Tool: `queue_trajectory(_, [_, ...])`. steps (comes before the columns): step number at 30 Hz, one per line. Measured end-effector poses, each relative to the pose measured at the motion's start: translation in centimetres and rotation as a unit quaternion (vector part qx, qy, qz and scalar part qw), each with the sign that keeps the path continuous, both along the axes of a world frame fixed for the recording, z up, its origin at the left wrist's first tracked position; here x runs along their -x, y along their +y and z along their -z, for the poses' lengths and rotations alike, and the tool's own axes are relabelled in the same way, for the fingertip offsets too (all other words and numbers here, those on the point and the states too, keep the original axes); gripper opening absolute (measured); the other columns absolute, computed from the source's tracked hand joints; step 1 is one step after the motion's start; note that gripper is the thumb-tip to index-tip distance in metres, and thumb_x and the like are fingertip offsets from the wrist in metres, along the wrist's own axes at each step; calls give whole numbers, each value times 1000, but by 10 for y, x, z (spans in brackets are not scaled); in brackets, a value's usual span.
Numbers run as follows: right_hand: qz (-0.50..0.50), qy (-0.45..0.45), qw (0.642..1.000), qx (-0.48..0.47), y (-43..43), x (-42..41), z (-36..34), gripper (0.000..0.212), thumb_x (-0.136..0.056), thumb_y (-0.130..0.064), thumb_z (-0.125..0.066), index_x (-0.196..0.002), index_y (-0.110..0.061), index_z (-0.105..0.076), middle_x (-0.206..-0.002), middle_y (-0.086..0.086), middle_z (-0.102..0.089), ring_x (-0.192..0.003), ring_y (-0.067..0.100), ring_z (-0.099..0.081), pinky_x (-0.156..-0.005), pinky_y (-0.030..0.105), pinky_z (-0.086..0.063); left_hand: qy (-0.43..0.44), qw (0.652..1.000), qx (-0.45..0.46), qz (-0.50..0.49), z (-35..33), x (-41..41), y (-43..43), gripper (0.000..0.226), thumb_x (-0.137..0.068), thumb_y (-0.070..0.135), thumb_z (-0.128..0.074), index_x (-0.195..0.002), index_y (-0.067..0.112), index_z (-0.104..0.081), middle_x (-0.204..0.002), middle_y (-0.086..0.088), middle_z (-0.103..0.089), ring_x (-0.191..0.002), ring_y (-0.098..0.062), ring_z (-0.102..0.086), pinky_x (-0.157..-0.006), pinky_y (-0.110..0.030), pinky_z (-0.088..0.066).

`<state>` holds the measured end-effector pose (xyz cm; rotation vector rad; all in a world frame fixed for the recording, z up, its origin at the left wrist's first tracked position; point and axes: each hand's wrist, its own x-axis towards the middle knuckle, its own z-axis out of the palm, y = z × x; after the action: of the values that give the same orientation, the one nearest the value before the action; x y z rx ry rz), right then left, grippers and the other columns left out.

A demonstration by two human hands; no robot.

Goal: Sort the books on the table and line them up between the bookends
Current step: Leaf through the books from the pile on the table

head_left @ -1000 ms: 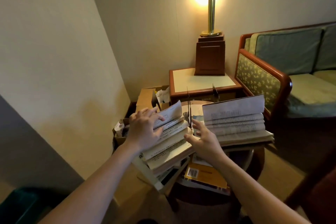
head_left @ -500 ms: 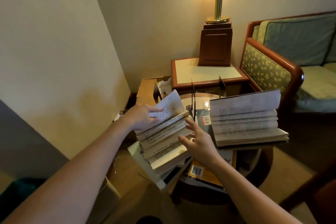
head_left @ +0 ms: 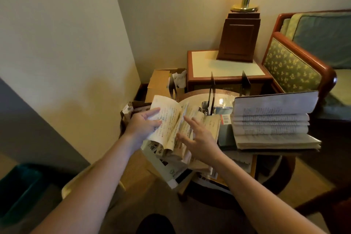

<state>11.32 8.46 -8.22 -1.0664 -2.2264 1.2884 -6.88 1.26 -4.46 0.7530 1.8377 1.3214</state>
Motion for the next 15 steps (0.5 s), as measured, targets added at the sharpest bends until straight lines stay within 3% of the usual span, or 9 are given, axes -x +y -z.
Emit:
queue_trajectory(4, [-22,-40,998,-40,-1,9,3,68,-97,-48,-57,-156,-40,-23,-167,-4,-11,-152,21,-15,-119,43,-23,-173,976,-78,-106,31,-15,-16,47,-94,2,-64,-137,22,-62,-128,-7,-66,-102,-24,-71,-74,-39,-63])
queue_trajectory(8, [-63,-78,994,-53,1,11,6,64,-98,-43,-55,-153,-51,-23,-167,-8,-5,-150,23,-23,-114,45,-40,-274,941,-115,-162,53,-26,-32,43,-95,6,-63,-132,27,-65,-121,-3,-69,-99,-21,-71,-62,-30,-61])
queue_trajectory(15, [-96,-163,979,-79,16,-2,18,59,-100,-49,-49,-153,-52,-22,-166,-15,4,-147,23,-30,-107,44,-48,-257,946,-117,-160,79,-20,-46,42,-97,10,-61,-131,34,-63,-121,0,-68,-104,-23,-69,-57,-25,-59])
